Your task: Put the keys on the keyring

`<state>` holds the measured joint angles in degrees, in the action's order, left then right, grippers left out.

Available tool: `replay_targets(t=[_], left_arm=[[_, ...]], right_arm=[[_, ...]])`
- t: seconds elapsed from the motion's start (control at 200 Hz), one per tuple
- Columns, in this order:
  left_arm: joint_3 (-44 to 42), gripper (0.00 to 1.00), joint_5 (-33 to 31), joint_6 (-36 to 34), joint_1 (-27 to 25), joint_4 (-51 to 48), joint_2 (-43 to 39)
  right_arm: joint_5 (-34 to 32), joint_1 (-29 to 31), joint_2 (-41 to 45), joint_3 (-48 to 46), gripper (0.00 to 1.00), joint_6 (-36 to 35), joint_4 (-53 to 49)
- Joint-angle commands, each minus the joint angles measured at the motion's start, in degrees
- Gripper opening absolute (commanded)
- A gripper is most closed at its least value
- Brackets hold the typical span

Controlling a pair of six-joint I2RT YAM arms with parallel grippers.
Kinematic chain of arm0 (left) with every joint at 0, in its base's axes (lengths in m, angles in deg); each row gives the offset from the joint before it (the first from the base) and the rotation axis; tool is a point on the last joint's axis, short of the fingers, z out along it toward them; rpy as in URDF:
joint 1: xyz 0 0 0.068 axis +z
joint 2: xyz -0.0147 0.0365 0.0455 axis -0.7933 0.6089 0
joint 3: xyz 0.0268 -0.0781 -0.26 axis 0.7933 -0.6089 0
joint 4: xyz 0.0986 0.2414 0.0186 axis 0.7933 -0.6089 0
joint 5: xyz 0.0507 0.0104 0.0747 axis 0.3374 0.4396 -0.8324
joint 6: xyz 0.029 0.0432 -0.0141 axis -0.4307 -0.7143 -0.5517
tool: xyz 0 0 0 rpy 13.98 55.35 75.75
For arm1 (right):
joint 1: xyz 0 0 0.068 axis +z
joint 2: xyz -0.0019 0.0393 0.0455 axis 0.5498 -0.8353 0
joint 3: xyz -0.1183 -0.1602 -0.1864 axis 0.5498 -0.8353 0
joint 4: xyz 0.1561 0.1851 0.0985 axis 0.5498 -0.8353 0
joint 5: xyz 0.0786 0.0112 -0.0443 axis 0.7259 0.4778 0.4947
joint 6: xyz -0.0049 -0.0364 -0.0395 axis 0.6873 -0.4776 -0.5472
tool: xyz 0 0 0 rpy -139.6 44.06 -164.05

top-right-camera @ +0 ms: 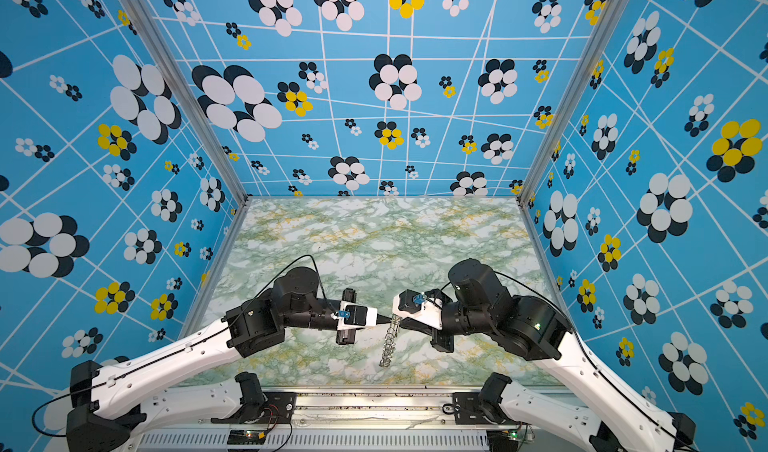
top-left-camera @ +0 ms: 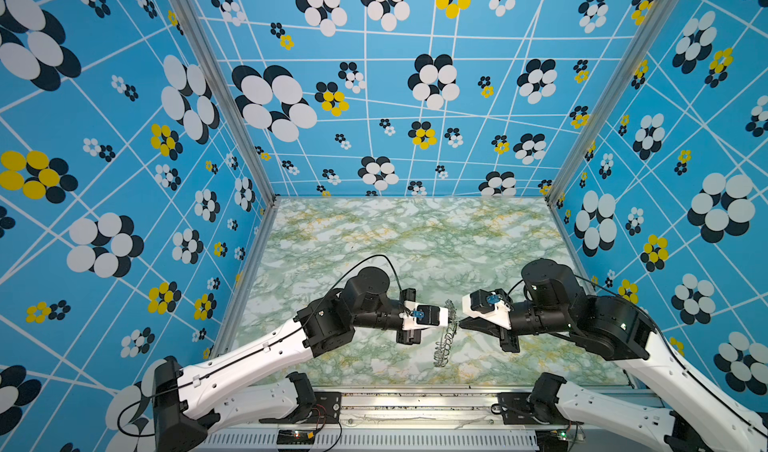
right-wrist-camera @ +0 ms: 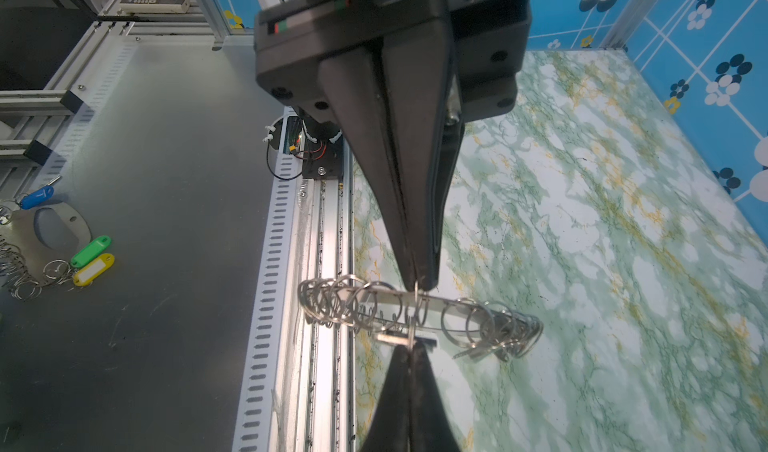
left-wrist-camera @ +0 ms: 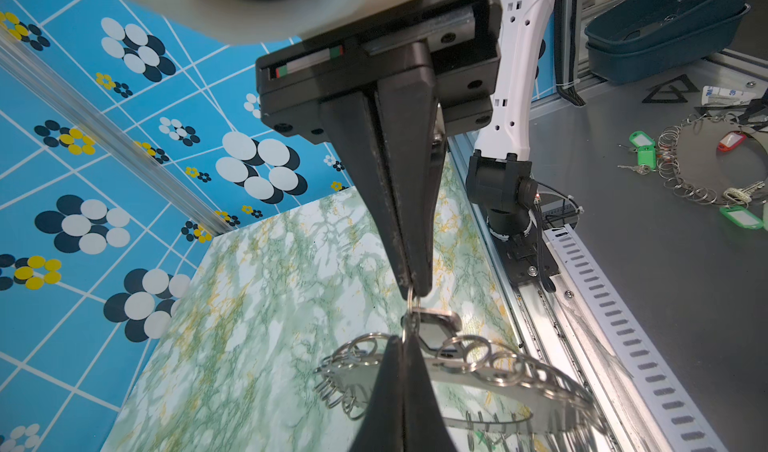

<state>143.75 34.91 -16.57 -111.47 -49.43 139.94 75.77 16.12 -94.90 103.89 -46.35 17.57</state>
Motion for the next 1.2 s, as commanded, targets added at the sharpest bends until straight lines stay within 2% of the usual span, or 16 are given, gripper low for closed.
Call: replay_targets(t=[0.0, 0.32, 1.194], left_arm=[[1.9, 0.00, 0.0, 0.1, -0.5, -0.1, 0.7], [1.7, 0.00, -0.8, 0.8, -0.5, 1.2, -0.2], [0.6, 0.00, -1.6, 1.1, -0.1, 3.0, -1.7]], right_arm=[[2.4, 0.5, 0.6, 1.3, 0.00, -0.1, 3.3], [3.0, 0.5, 0.1, 1.2, 0.00, -0.1, 2.1], [-2.8, 0.5, 1.9, -0.4, 0.00, 0.7, 0.1]])
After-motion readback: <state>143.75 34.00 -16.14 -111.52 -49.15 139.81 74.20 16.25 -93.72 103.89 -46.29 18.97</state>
